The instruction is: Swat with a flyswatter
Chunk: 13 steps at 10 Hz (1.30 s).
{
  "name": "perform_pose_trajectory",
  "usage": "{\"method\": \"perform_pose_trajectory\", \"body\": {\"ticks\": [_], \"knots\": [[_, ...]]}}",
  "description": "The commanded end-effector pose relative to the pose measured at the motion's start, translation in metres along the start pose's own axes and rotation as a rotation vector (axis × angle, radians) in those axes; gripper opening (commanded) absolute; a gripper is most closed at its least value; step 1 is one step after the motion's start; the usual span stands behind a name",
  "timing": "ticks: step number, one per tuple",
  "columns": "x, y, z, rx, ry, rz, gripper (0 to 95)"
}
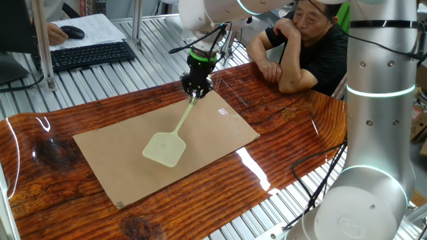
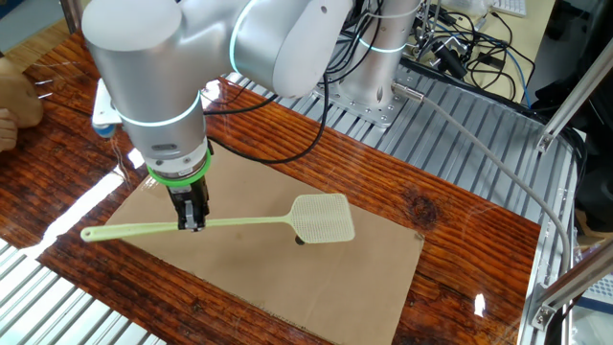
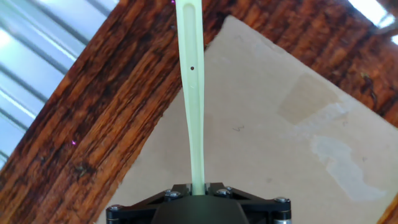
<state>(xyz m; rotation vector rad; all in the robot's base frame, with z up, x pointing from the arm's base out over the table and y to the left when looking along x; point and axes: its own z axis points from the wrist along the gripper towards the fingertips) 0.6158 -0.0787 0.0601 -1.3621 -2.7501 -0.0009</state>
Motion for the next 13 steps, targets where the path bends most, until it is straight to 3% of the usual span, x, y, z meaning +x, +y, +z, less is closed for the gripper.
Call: {"method": "perform_pose_trajectory", "body": {"ticks": [1, 6, 11, 13], "knots": [[-0.0008, 0.0002, 0.0004, -0.006, -0.009, -0.023, 0.0], [-0.0061, -0.0021, 0.0022, -0.018, -0.015, -0.018, 0.0], [-0.0061, -0.0021, 0.0022, -0.018, 0.033, 0.118, 0.0], [-0.0061, -0.0021, 0.0022, -0.008, 0.052, 0.117, 0.0]]}}
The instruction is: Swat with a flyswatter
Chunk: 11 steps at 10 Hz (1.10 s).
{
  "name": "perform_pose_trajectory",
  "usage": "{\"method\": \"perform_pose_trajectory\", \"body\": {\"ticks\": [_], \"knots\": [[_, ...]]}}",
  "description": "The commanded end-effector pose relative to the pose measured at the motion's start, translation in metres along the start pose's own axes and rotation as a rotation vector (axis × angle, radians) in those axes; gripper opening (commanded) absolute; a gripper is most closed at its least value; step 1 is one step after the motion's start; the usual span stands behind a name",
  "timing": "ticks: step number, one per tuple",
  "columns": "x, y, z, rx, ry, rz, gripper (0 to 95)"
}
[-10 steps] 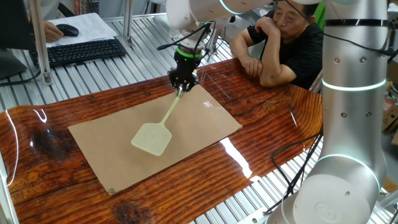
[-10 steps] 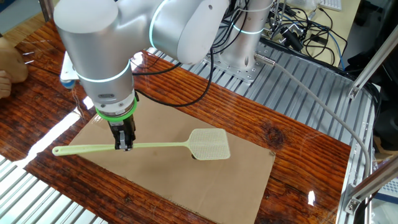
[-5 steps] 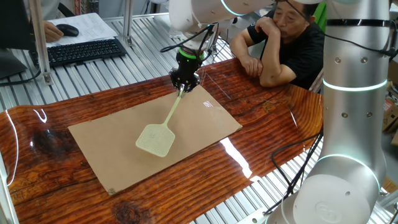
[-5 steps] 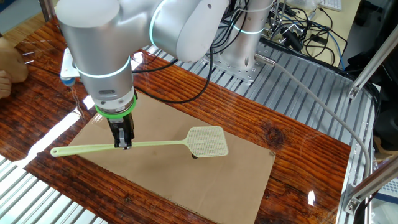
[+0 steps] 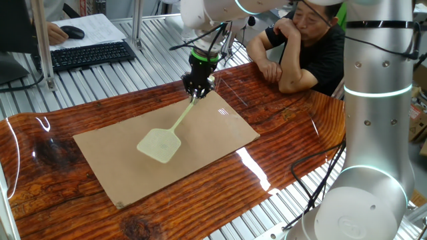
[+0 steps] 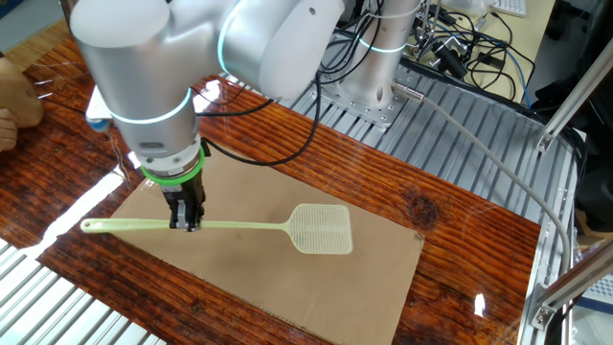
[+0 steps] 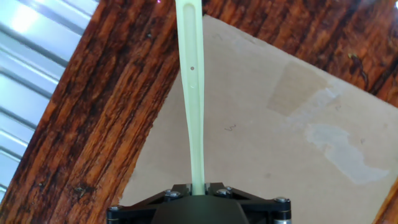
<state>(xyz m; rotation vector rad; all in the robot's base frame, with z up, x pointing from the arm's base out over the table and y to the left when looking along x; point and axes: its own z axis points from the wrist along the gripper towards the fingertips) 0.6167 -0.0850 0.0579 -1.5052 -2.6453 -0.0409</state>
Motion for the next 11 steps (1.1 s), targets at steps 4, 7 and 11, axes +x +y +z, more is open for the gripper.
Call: {"method": "perform_pose_trajectory", "body": {"ticks": [4, 7, 11], "knots": [[-0.0003, 0.001, 0.0003, 0.014, 0.005, -0.059, 0.0], [-0.0003, 0.001, 0.0003, 0.011, -0.003, -0.062, 0.0], [-0.0019, 0.0015, -0.0003, 0.006, 0.023, -0.071, 0.0]]}}
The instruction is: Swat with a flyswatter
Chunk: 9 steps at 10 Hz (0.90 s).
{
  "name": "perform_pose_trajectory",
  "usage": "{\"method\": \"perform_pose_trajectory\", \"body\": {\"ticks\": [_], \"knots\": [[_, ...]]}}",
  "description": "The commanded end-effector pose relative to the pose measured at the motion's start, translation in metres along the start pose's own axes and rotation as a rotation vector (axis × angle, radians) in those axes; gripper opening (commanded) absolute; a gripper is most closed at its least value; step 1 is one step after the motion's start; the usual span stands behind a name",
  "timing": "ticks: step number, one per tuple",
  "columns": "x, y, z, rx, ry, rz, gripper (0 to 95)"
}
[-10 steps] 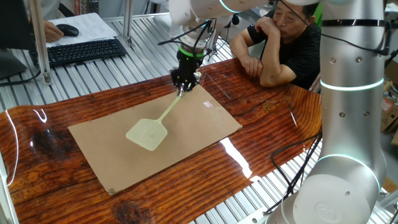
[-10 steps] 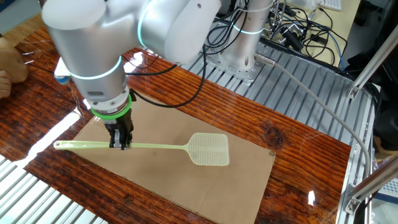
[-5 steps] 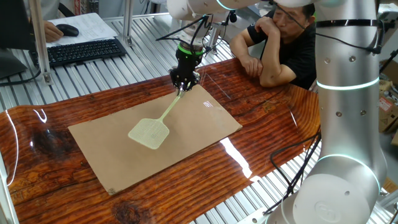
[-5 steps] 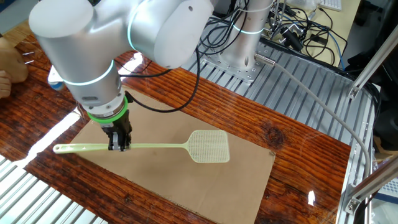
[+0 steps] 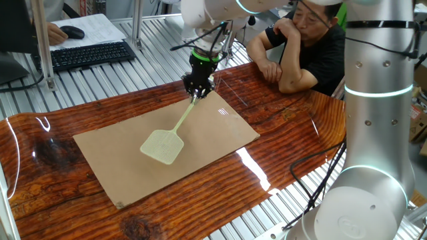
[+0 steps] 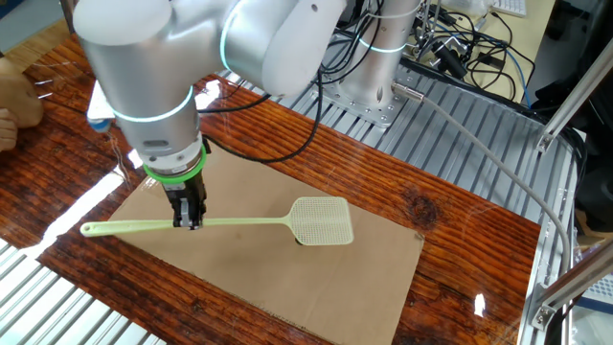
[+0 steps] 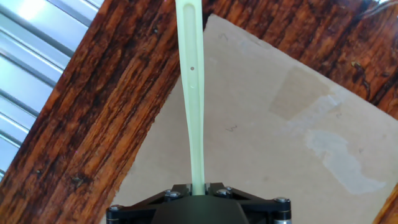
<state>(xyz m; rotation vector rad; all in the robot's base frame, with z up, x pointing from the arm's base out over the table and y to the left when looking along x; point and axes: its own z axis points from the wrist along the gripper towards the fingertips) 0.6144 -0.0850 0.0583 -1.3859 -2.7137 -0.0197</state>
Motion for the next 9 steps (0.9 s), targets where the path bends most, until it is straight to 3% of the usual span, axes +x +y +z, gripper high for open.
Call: {"method": "perform_pose_trajectory", "body": {"ticks": [1, 5, 7, 9], "knots": [[-0.01, 0.004, -0.001, -0.011, 0.026, 0.014, 0.0], [-0.03, 0.005, 0.002, -0.012, 0.008, -0.005, 0.0], [-0.041, 0.002, 0.002, -0.02, 0.009, -0.006, 0.0], [-0.047, 0.002, 0.003, -0.038, -0.012, 0.01, 0.0]]}}
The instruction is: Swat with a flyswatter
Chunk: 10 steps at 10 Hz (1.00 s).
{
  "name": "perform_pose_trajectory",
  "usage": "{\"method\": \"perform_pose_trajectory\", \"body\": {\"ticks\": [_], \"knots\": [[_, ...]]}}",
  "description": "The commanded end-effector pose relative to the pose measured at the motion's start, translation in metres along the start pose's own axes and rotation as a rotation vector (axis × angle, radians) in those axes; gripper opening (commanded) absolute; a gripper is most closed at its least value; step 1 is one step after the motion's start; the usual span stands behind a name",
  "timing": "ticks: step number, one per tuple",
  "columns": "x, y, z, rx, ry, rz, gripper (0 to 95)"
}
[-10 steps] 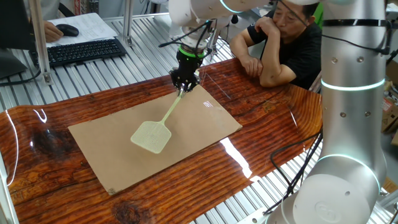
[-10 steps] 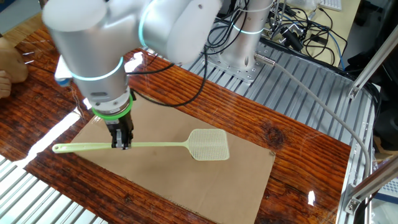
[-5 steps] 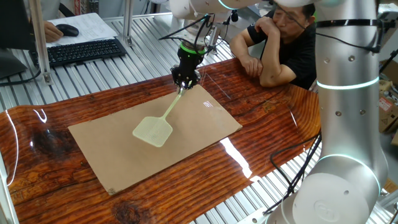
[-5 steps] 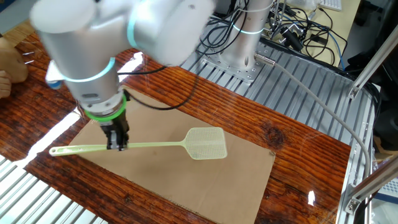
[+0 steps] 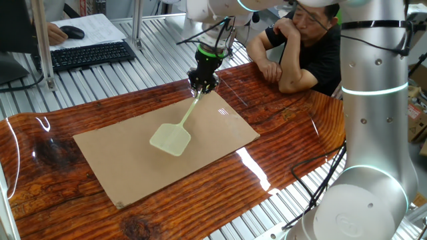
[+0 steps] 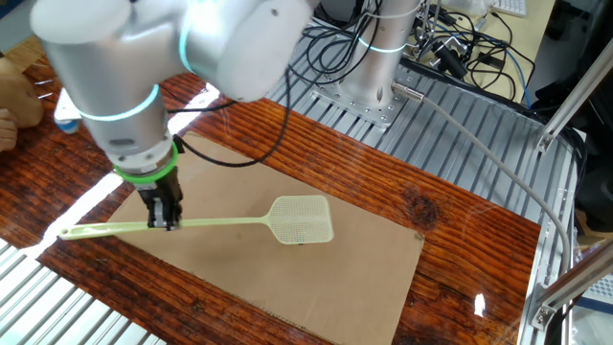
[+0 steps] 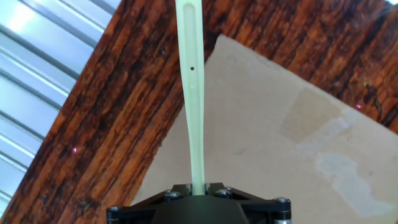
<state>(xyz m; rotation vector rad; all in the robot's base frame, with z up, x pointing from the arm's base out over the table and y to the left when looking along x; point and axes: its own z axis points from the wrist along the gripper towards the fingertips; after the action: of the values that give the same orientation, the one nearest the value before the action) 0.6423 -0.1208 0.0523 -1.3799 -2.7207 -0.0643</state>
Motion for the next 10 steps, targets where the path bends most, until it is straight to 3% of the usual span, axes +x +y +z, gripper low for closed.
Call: {"method": "perform_pose_trajectory", "body": {"ticks": [1, 4, 7, 10], "knots": [[-0.0011, 0.0001, 0.0014, -0.032, -0.044, 0.038, 0.0], [-0.0017, 0.0005, 0.0023, -0.062, -0.099, 0.055, 0.0], [-0.0041, 0.0009, 0.0042, -0.061, -0.092, 0.052, 0.0], [-0.0054, 0.0015, 0.006, -0.055, -0.127, 0.055, 0.0]]}}
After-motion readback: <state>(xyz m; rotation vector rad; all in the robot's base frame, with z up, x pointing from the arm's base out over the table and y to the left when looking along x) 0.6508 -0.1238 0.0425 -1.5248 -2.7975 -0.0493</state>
